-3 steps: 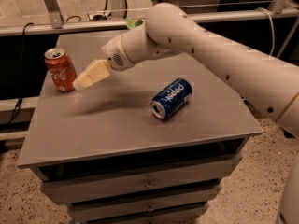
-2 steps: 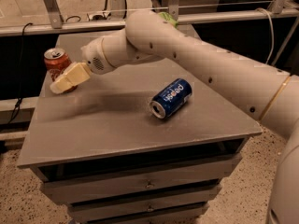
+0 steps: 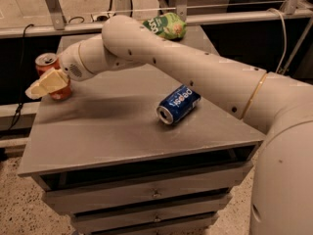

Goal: Move coke can near green rice chip bag

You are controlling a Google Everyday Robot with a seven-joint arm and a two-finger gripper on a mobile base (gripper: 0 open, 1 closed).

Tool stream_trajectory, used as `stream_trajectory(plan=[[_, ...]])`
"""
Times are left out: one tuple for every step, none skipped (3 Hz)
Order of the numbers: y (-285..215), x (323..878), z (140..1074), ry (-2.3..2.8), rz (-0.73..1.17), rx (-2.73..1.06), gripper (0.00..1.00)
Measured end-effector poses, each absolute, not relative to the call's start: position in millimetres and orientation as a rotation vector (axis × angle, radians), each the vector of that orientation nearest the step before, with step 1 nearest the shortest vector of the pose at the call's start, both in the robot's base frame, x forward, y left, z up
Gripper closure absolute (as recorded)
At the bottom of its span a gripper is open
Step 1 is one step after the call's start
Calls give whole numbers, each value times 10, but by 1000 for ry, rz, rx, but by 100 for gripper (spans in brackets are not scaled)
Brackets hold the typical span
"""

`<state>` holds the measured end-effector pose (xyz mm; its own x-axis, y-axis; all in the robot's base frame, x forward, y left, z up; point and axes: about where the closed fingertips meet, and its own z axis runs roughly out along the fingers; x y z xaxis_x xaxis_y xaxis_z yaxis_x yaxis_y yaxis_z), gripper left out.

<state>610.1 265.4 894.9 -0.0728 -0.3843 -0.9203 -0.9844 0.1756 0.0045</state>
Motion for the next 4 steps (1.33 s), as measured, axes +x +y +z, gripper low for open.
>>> stream_trajectory(plan=[[2723, 6232, 8879, 1623, 874, -1336, 40], [2526, 6441, 8876, 1645, 837, -1304, 64], [1871, 6687, 9287, 1611, 739, -1238, 95], [1939, 6660, 9254, 1613, 749, -1246, 100]])
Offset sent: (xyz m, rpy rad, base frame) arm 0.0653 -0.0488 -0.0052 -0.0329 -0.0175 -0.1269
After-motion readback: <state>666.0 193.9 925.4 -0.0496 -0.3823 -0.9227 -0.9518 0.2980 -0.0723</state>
